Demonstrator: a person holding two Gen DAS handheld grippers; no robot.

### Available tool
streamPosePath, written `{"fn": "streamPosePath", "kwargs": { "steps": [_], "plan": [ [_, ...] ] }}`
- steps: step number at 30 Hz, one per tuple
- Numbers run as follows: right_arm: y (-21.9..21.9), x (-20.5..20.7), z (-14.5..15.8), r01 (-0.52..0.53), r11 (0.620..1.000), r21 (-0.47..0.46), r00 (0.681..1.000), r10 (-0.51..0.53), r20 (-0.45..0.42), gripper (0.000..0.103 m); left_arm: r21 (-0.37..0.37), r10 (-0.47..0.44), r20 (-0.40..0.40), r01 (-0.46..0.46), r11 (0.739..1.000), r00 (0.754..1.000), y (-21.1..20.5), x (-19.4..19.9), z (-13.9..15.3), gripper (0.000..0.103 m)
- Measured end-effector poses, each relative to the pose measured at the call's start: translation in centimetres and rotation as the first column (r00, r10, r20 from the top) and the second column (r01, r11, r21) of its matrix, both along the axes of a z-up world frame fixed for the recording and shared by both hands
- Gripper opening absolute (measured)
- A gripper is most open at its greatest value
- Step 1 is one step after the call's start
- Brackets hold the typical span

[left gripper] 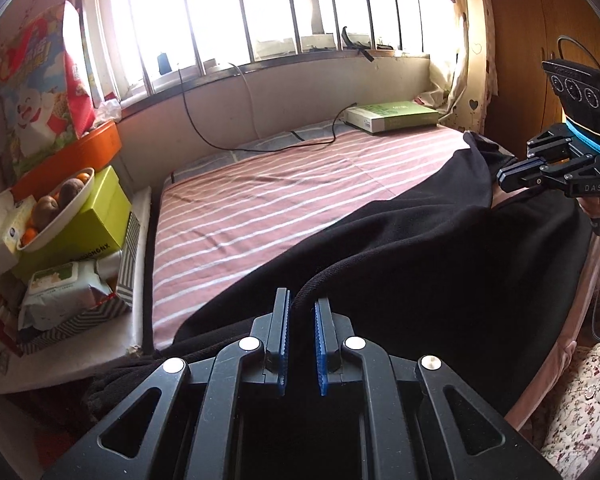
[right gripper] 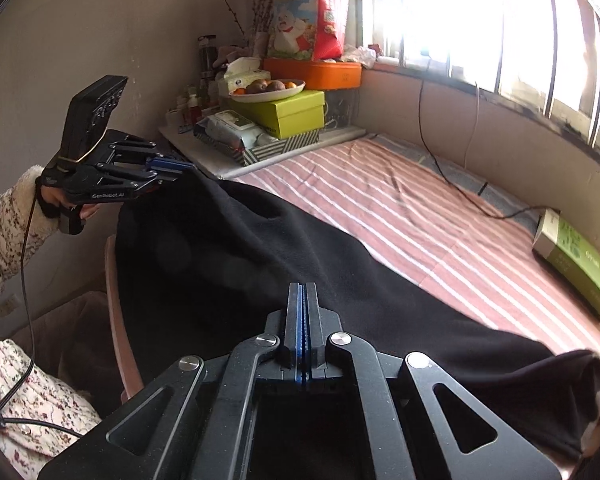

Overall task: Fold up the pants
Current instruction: 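Swing the held pants over the bed and lower them with both grippers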

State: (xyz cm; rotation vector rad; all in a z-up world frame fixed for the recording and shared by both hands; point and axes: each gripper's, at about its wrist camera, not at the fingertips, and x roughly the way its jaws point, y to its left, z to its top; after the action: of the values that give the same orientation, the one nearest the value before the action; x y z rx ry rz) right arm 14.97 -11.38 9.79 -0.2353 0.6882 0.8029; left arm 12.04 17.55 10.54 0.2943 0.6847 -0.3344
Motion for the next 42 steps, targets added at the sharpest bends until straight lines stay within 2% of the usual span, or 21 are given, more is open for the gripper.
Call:
{"fn": "streamPosePath", "kwargs": {
  "steps": [4,7,10,12,15,16,17,19,21,22,24,27,30,34,38,40,42],
  "plan": [
    [-2.1,1.6,-2.2,0.094,0.995,0.045,0.987,-0.088,-0.133,0.0,-0.018,0.003,-0.031,-0.003,1.0,1.0,0.0,-0.9,-1.7,0.024],
    [-3.4,1.9,-3.4,0.155,0.988,0.02,0.977,-0.151,-0.154,0.0,-0.06,0.01,-0.05,-0.013,0.998,0.999,0.5,-1.5,-2.6,0.024],
    [-5.5,2.7,-4.3,0.233,0.971,0.045,0.953,-0.219,-0.209,0.001,-0.078,0.019,-0.069,-0.024,0.997,0.997,0.7,-1.9,-3.5,0.024],
    [-6.6,3.2,-4.6,0.276,0.959,0.065,0.937,-0.254,-0.238,0.009,-0.095,0.023,-0.075,-0.03,0.995,0.997,0.7,-2.1,-4.0,0.024],
    [-7.6,3.6,-5.2,0.326,0.94,0.096,0.914,-0.288,-0.284,0.024,-0.175,0.039,-0.098,-0.056,0.983,0.994,1.6,-2.1,-4.2,0.025],
    [-7.8,3.5,-5.4,0.338,0.935,0.109,0.907,-0.292,-0.304,0.032,-0.202,0.045,-0.105,-0.065,0.977,0.993,1.8,-2.1,-4.2,0.025],
    [-7.9,3.5,-5.6,0.345,0.93,0.123,0.9,-0.291,-0.324,0.045,-0.227,0.056,-0.11,-0.08,0.971,0.992,2.1,-2.2,-4.3,0.028],
    [-7.9,3.4,-6.1,0.357,0.921,0.156,0.886,-0.281,-0.368,0.059,-0.27,0.061,-0.125,-0.093,0.958,0.99,2.3,-2.4,-4.4,0.028],
    [-7.9,3.4,-6.7,0.369,0.905,0.211,0.87,-0.257,-0.421,0.06,-0.285,0.069,-0.138,-0.106,0.953,0.988,2.4,-2.7,-4.6,0.032],
    [-7.8,3.4,-7.0,0.379,0.897,0.227,0.86,-0.251,-0.444,0.06,-0.304,0.073,-0.149,-0.116,0.946,0.986,2.5,-2.9,-4.6,0.033],
    [-7.5,3.6,-7.6,0.401,0.884,0.241,0.845,-0.256,-0.47,0.06,-0.38,0.068,-0.187,-0.136,0.915,0.98,2.9,-3.2,-4.9,0.042],
    [-7.0,3.8,-8.0,0.412,0.875,0.253,0.84,-0.258,-0.477,0.06,-0.461,0.058,-0.203,-0.148,0.875,0.977,3.4,-3.7,-5.0,0.054],
    [-6.6,4.2,-8.3,0.424,0.863,0.274,0.829,-0.247,-0.502,0.06,-0.519,0.065,-0.223,-0.175,0.837,0.973,3.9,-3.8,-5.2,0.058],
    [-6.5,4.6,-8.3,0.451,0.843,0.293,0.821,-0.264,-0.506,0.06,-0.564,0.09,-0.26,-0.227,0.794,0.961,4.4,-3.5,-5.6,0.058],
    [-6.7,5.0,-8.4,0.483,0.82,0.306,0.805,-0.277,-0.525,0.06,-0.636,0.142,-0.292,-0.303,0.71,0.946,5.2,-3.7,-5.8,0.058],
    [-6.7,5.0,-8.6,0.492,0.815,0.307,0.802,-0.288,-0.523,0.06,-0.638,0.157,-0.295,-0.317,0.702,0.943,5.1,-4.4,-6.0,0.058],
    [-6.6,5.1,-8.7,0.502,0.811,0.299,0.795,-0.296,-0.529,0.06,-0.625,0.169,-0.296,-0.325,0.71,0.94,5.0,-4.9,-6.0,0.059]
  ]
}}
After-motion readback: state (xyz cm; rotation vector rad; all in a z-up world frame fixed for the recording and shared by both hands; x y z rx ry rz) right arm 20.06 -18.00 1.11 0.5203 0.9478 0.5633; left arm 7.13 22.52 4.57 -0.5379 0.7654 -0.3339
